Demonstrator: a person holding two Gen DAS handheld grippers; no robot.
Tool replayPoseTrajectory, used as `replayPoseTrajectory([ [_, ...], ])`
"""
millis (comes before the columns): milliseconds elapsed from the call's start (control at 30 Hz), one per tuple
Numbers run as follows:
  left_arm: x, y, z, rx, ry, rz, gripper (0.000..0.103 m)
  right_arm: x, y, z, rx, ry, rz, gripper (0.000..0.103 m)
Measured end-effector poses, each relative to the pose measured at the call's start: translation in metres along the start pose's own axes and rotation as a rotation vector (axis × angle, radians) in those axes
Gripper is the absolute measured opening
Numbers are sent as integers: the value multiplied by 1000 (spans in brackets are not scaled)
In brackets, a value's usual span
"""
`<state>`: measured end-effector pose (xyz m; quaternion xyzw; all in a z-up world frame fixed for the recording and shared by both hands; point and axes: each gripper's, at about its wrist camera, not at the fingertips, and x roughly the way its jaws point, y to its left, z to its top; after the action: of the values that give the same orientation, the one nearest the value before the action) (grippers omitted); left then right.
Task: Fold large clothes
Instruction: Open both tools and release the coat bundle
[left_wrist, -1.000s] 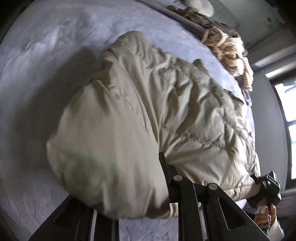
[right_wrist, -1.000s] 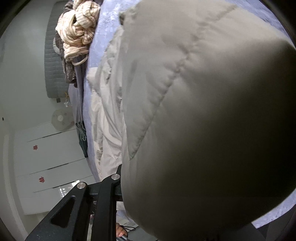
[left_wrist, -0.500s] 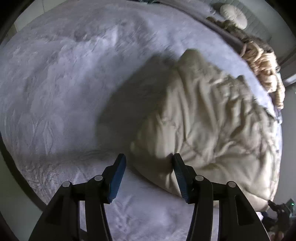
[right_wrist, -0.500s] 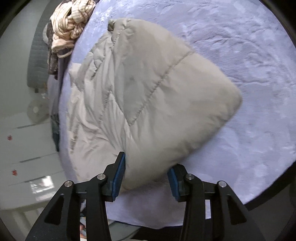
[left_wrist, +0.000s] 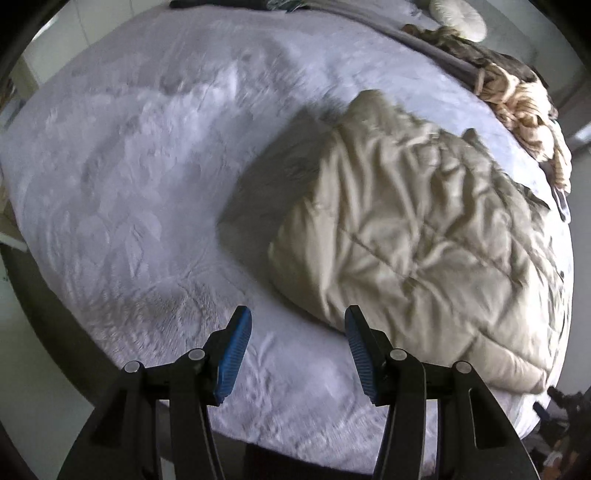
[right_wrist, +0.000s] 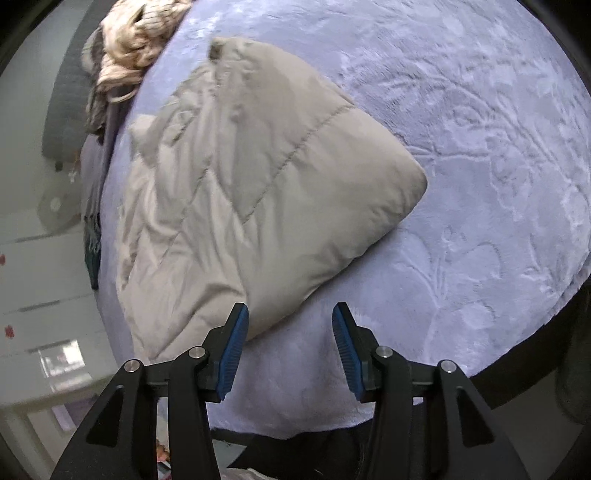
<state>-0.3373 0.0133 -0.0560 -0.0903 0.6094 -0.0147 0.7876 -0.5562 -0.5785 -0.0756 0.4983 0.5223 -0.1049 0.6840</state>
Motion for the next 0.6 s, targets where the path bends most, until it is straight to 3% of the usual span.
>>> replayPoseTrajectory([
  [300,-36,-31,-2,74,-37,1,54,-15,38,-10,-142,-32,-9,54],
  [333,-37,-34,0,93,-35,2,62,-16,43,-11,-154,-40,-10,59],
  [367,-38,-36,1,105,-39,3,87,-18,53,-13,-179,-55,-13,63],
  [400,-41,-37,2,116,-55,7,96,-17,62,-15,-200,-64,-13,64],
  [433,-44,-37,4,127,-75,10,101,-15,69,-16,-217,-69,-14,65],
  [600,-42,-39,24,213,-67,-11,101,9,113,-28,-257,-64,-18,65],
])
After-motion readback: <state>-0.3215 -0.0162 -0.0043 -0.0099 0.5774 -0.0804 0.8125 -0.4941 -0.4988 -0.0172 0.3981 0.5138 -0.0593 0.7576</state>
